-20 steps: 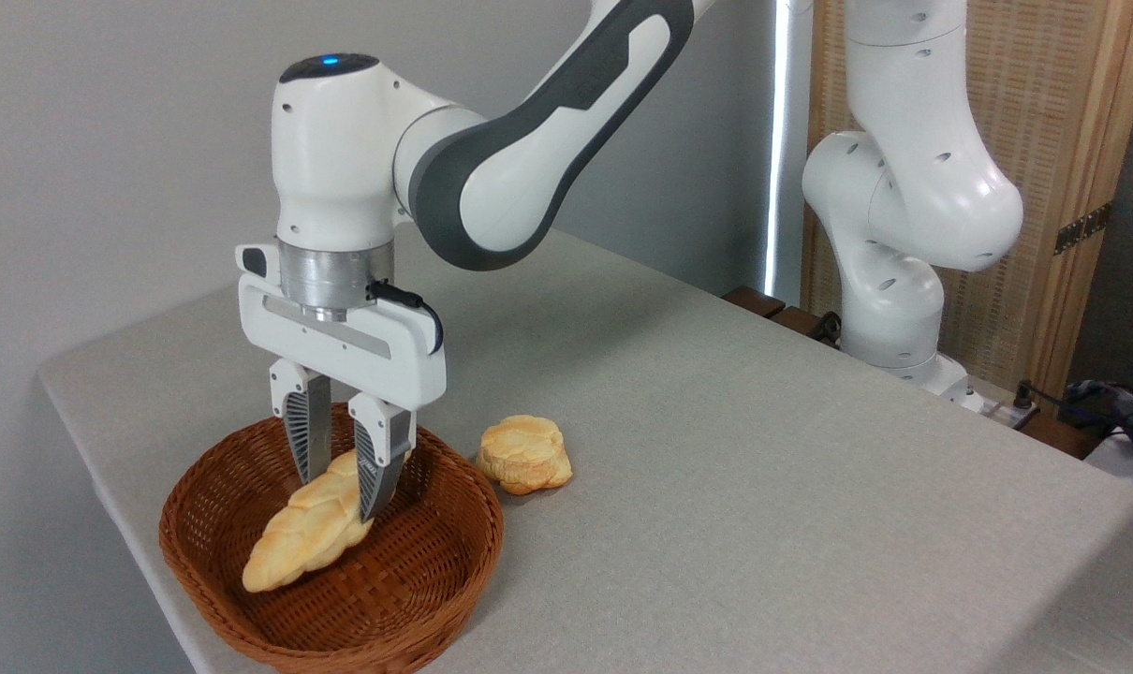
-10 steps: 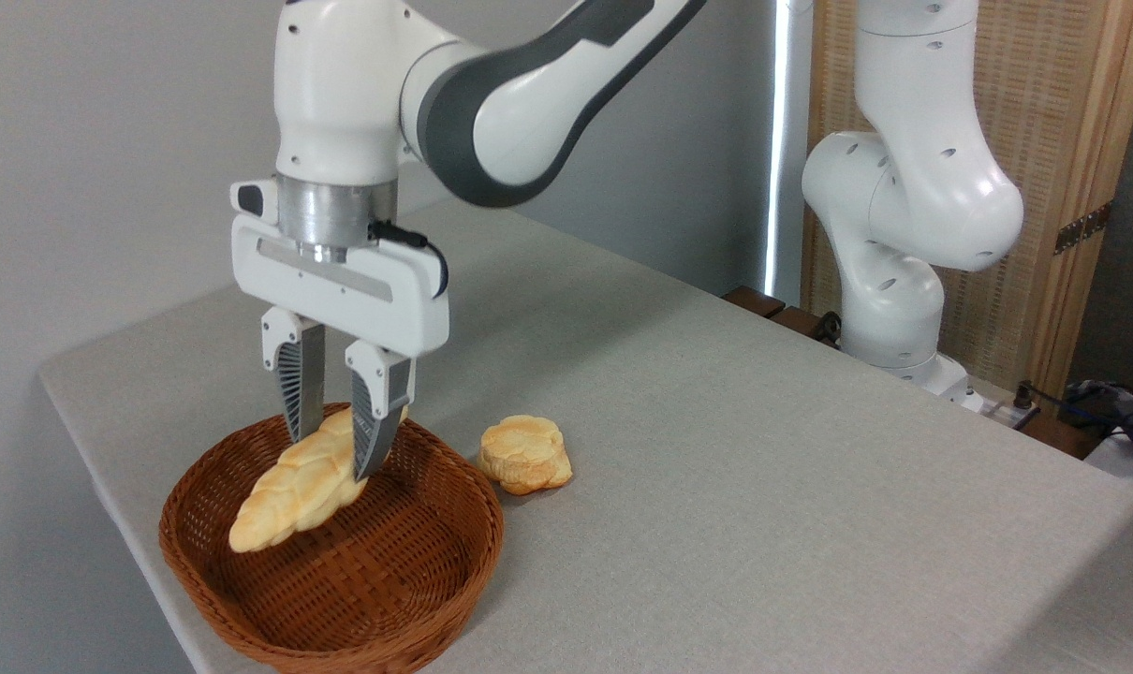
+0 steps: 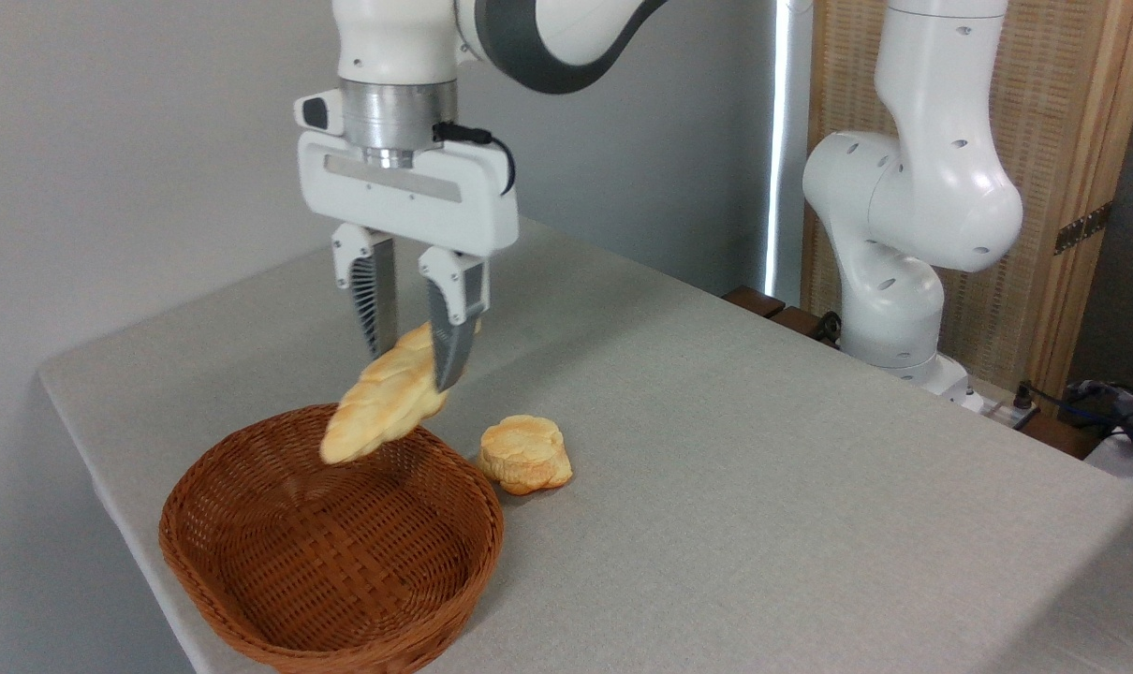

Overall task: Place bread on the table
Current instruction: 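Lift the braided loaf out of the basket toward the round roll, then lower the loaf onto the table beside the round roll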

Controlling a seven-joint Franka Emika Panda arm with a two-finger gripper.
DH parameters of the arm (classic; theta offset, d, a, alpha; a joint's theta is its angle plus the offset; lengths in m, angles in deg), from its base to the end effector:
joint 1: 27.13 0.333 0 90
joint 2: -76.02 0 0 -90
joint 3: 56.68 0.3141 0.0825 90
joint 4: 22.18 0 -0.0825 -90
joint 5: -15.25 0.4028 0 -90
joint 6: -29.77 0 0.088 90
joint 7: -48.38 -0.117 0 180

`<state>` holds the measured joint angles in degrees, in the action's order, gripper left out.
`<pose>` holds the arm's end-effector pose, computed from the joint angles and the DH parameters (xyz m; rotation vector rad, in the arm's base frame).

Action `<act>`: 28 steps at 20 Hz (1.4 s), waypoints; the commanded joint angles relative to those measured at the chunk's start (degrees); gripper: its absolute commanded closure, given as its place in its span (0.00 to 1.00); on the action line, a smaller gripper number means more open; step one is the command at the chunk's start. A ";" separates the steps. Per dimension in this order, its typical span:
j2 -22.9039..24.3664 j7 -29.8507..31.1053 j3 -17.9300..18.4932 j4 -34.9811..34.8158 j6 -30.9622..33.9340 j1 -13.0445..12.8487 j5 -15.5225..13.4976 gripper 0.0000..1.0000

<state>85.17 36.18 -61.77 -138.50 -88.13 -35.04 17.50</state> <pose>0.5351 -0.1231 0.5173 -2.9996 0.6947 -0.2885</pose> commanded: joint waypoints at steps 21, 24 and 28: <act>4.73 -6.96 -0.72 -10.50 6.99 -7.82 -1.63 0.00; 3.42 -6.96 -0.72 -10.33 5.06 -7.82 -1.45 0.00; 1.92 -6.87 -0.72 -9.97 3.12 -7.82 -1.36 0.00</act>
<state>88.08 30.42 -62.54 -149.33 -83.44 -42.76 16.42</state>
